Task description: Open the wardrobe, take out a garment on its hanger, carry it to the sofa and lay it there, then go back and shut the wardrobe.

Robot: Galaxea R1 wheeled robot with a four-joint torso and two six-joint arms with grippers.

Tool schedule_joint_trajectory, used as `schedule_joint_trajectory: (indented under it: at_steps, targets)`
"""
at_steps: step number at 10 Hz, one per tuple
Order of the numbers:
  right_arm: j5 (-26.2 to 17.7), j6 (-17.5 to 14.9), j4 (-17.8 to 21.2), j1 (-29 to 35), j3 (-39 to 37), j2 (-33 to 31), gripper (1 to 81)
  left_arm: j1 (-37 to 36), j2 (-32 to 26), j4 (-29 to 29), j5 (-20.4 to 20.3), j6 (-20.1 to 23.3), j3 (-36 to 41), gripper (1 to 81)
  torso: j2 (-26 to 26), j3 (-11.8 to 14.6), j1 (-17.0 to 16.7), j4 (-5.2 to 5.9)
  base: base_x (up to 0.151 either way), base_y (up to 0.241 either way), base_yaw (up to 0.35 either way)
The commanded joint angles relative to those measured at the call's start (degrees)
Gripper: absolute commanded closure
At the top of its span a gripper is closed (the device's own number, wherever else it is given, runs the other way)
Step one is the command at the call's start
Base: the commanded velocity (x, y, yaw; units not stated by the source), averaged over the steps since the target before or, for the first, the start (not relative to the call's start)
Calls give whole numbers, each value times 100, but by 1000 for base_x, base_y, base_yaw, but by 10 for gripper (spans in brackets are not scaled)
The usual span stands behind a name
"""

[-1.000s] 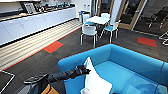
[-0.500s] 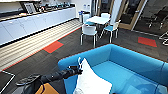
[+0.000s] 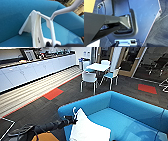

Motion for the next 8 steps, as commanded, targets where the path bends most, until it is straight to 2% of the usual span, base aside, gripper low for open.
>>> schedule_joint_trajectory:
  at_steps: [1, 4, 5, 8]
  targets:
    - [-392, -24, -13, -68, 19, 57, 10, -892, -167, 183, -86, 71, 64, 811, 0, 0, 0, 0, 0, 0, 0]
    - [-392, -24, -13, -68, 19, 57, 10, -839, -264, 297, -86, 71, 64, 811, 0, 0, 0, 0, 0, 0, 0]
    - [-392, -25, -13, -68, 28, 57, 10, -822, -264, 297, -86, 71, 64, 10, 0, 0, 0, 0, 0, 0, 0]
    - [-384, -24, -13, -85, 19, 48, 10, -760, -369, 297, -86, 71, 64, 10, 0, 0, 0, 0, 0, 0, 0]
